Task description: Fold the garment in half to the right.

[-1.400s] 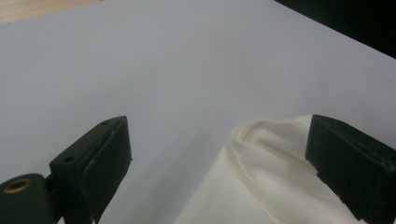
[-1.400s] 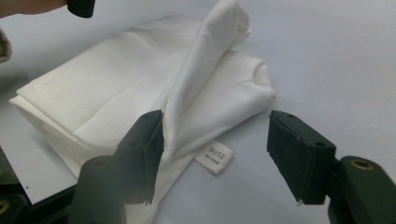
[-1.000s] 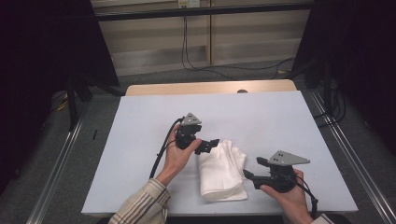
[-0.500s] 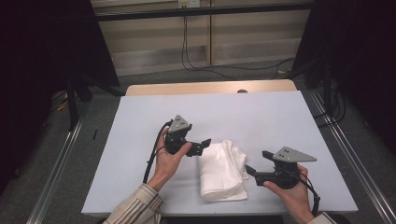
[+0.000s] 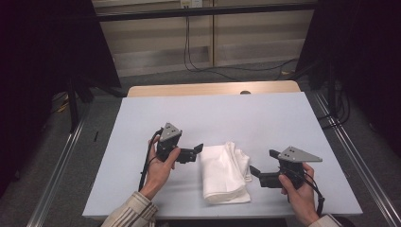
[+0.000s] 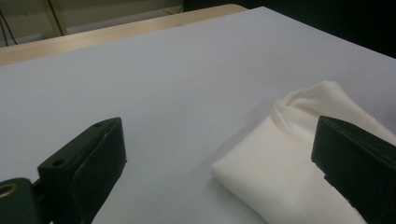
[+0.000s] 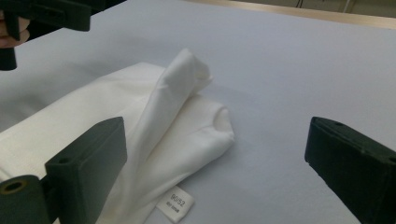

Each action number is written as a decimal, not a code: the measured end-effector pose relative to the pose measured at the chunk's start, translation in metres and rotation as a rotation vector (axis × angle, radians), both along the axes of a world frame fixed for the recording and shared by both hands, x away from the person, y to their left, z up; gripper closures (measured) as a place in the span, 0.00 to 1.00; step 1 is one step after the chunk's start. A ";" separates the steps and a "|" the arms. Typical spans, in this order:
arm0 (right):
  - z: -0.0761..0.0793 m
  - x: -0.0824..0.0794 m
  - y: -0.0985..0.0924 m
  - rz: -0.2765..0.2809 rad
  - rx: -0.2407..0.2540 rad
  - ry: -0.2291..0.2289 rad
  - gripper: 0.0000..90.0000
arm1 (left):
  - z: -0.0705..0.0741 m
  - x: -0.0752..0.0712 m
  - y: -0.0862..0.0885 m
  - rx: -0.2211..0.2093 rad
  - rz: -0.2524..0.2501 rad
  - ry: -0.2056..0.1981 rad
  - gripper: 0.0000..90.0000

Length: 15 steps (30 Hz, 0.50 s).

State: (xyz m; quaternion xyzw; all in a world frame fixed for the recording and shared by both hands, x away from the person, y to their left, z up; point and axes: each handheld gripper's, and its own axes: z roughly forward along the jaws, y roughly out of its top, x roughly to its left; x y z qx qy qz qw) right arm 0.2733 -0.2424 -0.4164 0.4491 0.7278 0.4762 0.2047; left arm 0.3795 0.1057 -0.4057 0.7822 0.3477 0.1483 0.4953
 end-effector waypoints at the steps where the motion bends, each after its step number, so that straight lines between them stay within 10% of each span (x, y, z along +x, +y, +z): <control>1: 0.000 0.000 -0.001 -0.009 0.000 -0.004 0.06 | -0.001 -0.002 0.003 0.002 0.003 -0.003 0.03; 15: 0.002 0.000 -0.014 -0.121 0.001 -0.040 0.06 | -0.009 -0.017 0.040 0.005 0.056 -0.020 0.03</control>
